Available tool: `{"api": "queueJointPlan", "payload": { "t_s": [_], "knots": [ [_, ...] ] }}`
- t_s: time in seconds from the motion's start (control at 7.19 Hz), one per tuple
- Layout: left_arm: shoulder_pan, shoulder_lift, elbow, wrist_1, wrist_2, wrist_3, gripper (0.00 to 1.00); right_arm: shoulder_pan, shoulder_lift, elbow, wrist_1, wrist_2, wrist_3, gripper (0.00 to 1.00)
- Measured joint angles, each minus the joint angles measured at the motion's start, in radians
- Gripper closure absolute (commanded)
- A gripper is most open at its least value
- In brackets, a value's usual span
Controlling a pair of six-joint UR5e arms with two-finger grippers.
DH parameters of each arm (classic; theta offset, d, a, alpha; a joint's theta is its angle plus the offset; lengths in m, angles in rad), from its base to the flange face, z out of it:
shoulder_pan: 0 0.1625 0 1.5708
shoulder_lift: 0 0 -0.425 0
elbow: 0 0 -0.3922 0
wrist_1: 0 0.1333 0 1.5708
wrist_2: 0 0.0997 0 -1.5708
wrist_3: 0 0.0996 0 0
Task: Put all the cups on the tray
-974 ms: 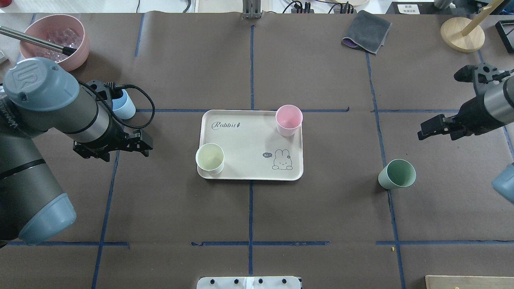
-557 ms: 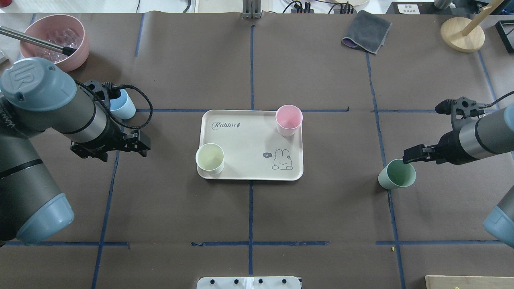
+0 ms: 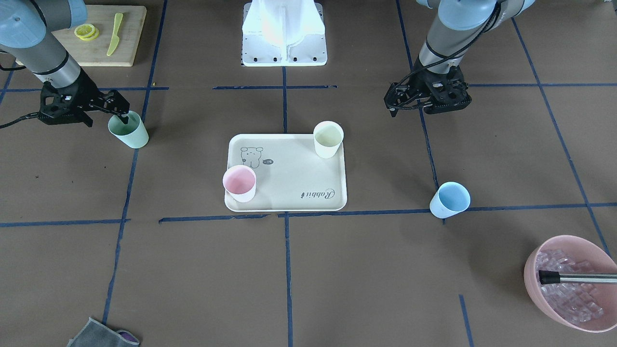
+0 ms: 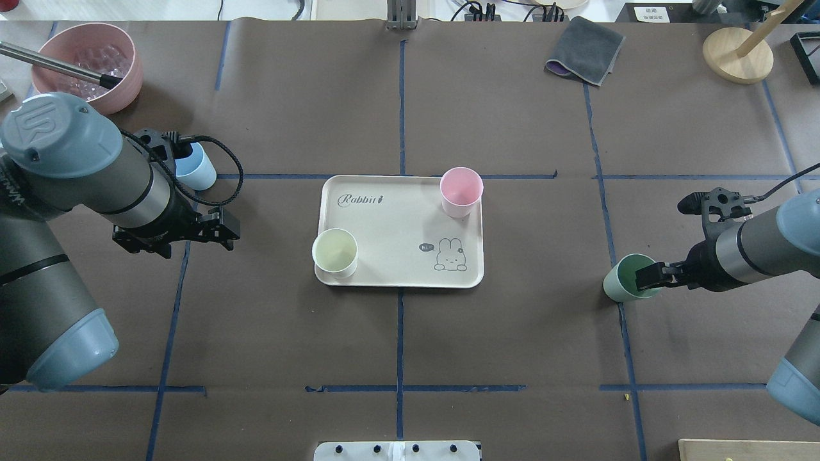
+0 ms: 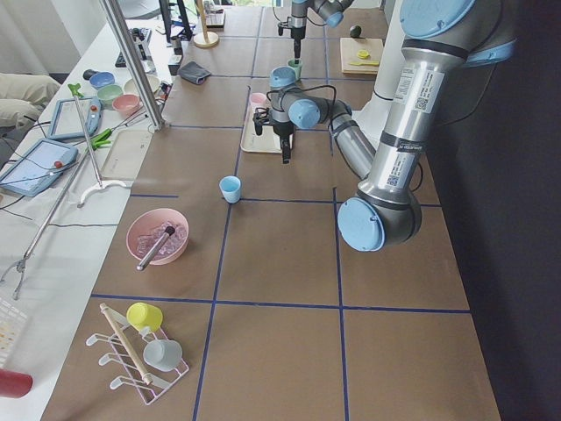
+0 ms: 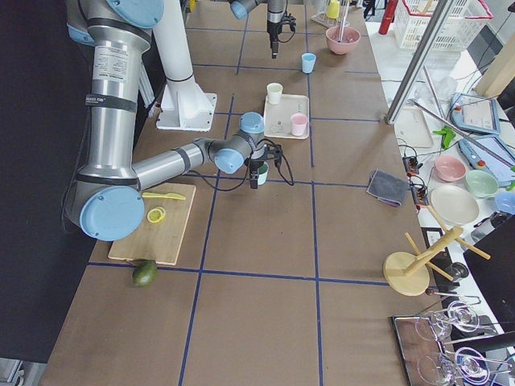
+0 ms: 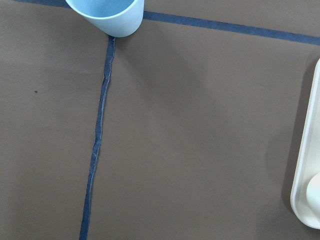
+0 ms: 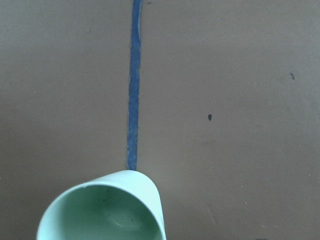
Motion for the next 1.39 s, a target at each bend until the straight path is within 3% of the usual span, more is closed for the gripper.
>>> {"api": "queueJointPlan", "payload": {
  "t_s": [0.42, 0.84, 1.39],
  "knots": [
    [0.0, 0.0, 0.0, 0.0, 0.0, 0.0, 0.0, -0.012, 0.034, -0.009, -0.004, -0.003, 0.001, 0.97],
    [0.0, 0.001, 0.0, 0.0, 0.001, 0.0, 0.0, -0.014, 0.139, -0.013, -0.034, 0.003, 0.038, 0.97],
    [0.001, 0.0, 0.003, -0.001, 0.0, -0.001, 0.0, -0.085, 0.52, -0.056, -0.397, -0.003, 0.337, 0.95]
  ]
}}
